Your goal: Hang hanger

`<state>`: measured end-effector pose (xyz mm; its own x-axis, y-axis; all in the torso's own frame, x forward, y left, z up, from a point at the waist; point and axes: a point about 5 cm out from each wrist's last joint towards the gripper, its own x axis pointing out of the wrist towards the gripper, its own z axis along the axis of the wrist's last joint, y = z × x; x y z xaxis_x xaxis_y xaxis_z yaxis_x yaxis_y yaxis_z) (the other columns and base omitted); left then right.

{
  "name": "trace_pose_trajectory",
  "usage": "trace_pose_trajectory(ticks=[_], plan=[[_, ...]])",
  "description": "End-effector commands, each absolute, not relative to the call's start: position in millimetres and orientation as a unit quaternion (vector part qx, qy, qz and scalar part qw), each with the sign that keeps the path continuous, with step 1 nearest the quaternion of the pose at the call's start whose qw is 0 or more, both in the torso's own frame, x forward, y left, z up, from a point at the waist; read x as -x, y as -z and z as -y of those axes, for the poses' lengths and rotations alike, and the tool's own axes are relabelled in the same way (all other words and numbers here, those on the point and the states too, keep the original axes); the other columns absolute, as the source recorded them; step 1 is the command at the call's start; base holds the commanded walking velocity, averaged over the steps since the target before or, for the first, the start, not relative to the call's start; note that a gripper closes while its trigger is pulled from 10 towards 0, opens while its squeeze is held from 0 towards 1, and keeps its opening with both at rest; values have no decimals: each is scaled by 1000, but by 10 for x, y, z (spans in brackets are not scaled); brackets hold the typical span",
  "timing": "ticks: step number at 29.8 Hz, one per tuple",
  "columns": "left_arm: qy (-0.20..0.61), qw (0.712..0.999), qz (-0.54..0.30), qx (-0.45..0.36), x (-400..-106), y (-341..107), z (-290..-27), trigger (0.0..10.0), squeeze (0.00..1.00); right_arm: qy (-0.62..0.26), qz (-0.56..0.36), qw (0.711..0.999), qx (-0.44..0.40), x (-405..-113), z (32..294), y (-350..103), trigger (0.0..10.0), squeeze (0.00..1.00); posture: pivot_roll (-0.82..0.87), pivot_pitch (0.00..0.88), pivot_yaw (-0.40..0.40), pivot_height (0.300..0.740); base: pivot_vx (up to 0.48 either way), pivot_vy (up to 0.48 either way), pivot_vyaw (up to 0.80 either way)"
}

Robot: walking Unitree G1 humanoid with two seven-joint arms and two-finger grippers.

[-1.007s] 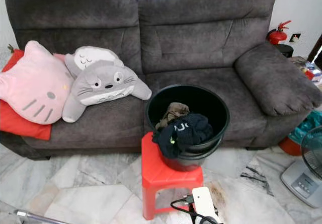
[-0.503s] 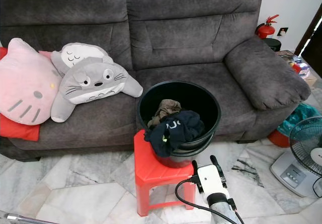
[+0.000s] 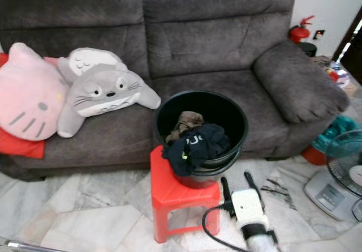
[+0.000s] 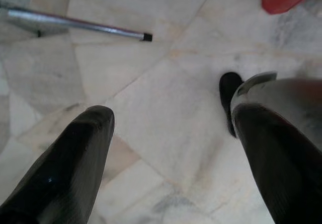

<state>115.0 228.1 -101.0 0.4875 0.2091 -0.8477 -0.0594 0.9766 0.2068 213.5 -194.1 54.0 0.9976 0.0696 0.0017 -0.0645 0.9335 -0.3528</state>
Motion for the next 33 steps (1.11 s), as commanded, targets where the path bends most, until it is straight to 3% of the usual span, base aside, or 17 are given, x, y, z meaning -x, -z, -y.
trace_pose_trajectory(ticks=[1,9,15,19,30,31,33], plan=[[-77,856,-505,-80,-1121,1018,-2289,10000,0,-53,-3,985,166,-2086,1868,-500,10000,0,-172,0,42,740,0,0,0],[-77,856,-504,-80,-1126,1015,-2292,10000,0,-69,1,985,160,-2194,1851,-526,10000,0,-179,0,43,740,0,0,0],[-78,856,-504,-81,-1132,1013,-2295,10000,0,-123,-18,985,119,-2379,1708,-555,10000,0,-179,0,48,740,0,0,0],[-80,857,-503,-81,-1133,1011,-2300,10000,0,-154,-24,987,48,-2538,1624,-659,10000,0,-186,0,52,740,0,0,0],[-81,857,-502,-81,-1134,1010,-2302,10000,0,-179,-33,983,25,-2536,1578,-650,10000,0,-177,0,52,740,0,0,0],[-80,857,-502,-82,-1133,1010,-2304,10000,0,-179,-40,983,22,-2516,1580,-630,10000,1000,-179,0,53,740,0,0,0],[-79,857,-503,-83,-1132,1010,-2306,10000,0,-176,-55,983,17,-2495,1588,-583,10000,1000,-177,0,54,740,0,0,0]])
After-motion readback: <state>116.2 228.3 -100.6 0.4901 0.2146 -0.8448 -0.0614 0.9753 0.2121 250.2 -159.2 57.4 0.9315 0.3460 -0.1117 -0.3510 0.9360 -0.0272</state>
